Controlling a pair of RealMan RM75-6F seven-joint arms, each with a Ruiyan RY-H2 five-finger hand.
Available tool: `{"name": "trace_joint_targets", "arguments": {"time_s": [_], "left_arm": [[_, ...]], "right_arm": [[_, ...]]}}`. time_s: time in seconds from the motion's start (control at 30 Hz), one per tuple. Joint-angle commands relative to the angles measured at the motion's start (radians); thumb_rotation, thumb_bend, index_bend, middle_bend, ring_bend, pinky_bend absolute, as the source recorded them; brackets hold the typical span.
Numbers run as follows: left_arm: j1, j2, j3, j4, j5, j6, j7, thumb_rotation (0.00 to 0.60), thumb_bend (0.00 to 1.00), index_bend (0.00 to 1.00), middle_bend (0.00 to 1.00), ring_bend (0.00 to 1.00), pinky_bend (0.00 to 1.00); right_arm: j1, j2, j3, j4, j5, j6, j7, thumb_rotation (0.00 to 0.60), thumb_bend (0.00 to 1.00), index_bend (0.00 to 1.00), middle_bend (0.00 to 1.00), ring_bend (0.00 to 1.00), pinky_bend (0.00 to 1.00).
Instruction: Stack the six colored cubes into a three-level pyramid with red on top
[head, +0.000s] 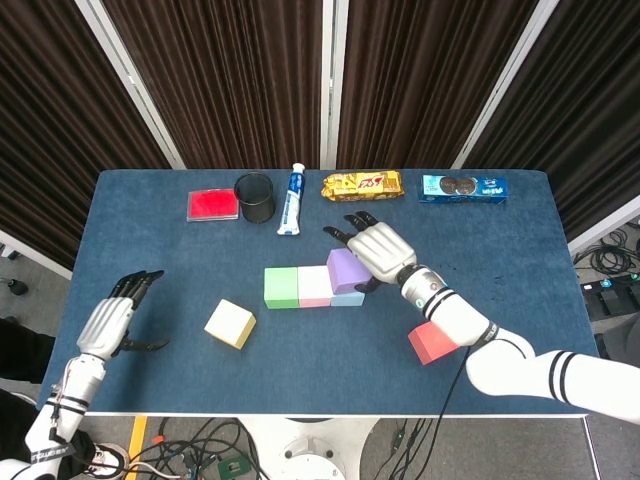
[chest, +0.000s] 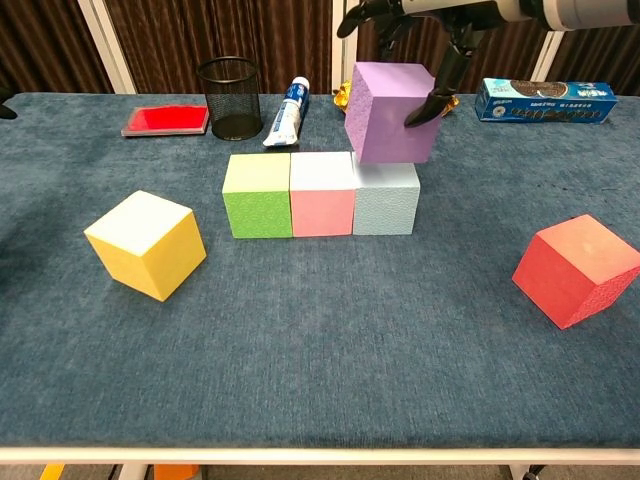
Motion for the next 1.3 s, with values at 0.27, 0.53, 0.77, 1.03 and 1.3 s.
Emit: {"name": "trace_joint_targets", "arguments": {"time_s": [0.27,0.53,0.77,1.03,1.3], "left_arm": [[0.018,0.012,0.015,0.031,0.039,0.027,-0.070,0.600,0.09,0.08,0.11,0.00,0.05],[0.027,0.010,0.017,0.052,0.049,0.042,-0.103,0.600,0.09,0.08,0.11,0.00,0.05],[0.025,0.013,0.016,0.058,0.050,0.036,-0.111,0.600,0.09,0.08,0.11,0.00,0.05],[0.027,0.020,0.022,0.054,0.051,0.029,-0.111,0.600,0.09,0.08,0.11,0.00,0.05],[0.029,0.027,0.022,0.051,0.055,0.033,-0.117,0.600,0.09,0.08,0.11,0.00,0.05]], "right_arm": [[0.142,-0.062,-0.070,-0.083,0.291,0.132,-0.247,0.600,0.13,0.00,0.52,0.04,0.00],[0.187,-0.107,-0.080,-0.044,0.366,0.145,-0.273,0.600,0.13,0.00,0.52,0.04,0.00],[0.191,-0.112,-0.085,-0.032,0.381,0.155,-0.263,0.600,0.13,0.00,0.52,0.04,0.00],[0.197,-0.109,-0.090,-0.049,0.416,0.192,-0.273,0.600,0.13,0.00,0.52,0.04,0.00],[0.216,-0.126,-0.090,-0.047,0.465,0.209,-0.294,0.600,0.13,0.00,0.52,0.05,0.00]]}}
